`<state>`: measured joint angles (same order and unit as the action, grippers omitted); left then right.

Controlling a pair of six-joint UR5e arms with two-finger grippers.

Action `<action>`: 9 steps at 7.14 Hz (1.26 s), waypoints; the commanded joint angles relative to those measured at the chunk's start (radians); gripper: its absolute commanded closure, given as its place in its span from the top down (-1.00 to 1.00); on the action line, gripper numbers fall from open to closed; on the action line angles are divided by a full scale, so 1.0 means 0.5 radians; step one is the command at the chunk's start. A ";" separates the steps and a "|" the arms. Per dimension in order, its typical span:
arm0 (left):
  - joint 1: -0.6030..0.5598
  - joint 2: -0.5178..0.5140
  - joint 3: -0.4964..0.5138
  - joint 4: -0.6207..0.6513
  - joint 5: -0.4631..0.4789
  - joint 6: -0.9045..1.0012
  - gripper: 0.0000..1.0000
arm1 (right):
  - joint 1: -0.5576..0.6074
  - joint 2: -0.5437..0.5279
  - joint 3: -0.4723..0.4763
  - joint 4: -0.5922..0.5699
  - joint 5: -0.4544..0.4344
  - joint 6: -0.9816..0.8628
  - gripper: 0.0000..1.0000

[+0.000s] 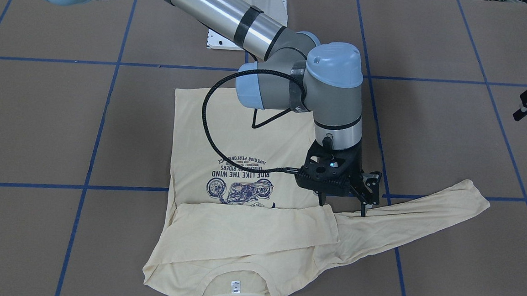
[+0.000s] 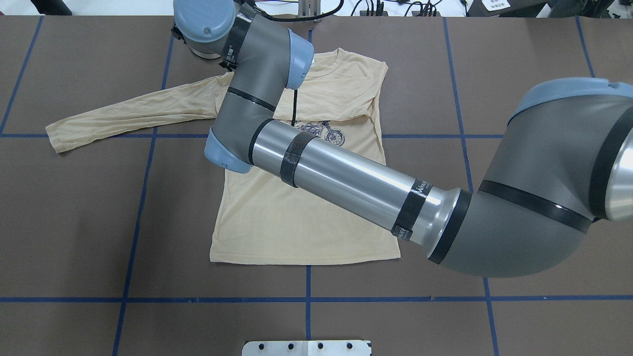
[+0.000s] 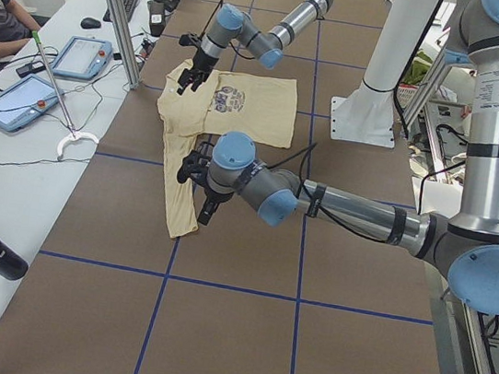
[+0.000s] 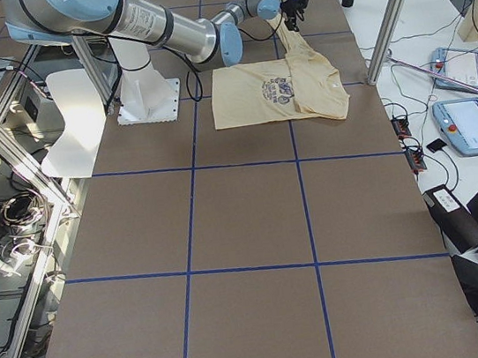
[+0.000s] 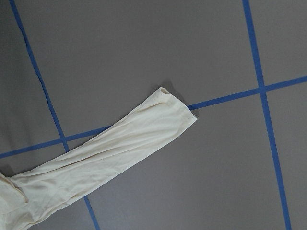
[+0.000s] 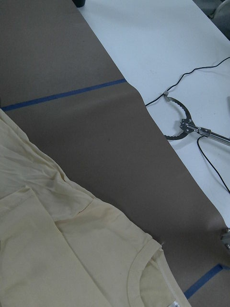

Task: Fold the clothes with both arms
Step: 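Carry the grasped sleeve across the shirt toward the collar with the right gripper, then release the sleeve and lift the right gripper while the left reaches the cuff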

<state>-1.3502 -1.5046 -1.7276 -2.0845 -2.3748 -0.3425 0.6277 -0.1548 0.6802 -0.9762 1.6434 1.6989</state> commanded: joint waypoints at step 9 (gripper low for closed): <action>0.375 -0.663 1.317 -0.678 0.206 -0.159 0.35 | 0.552 -1.752 2.091 -0.594 0.858 -0.397 0.96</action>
<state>-1.1756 -1.8333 -1.0842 -2.4220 -2.2719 -0.4163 0.8987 -0.9909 1.6973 -1.2685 2.0706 1.5213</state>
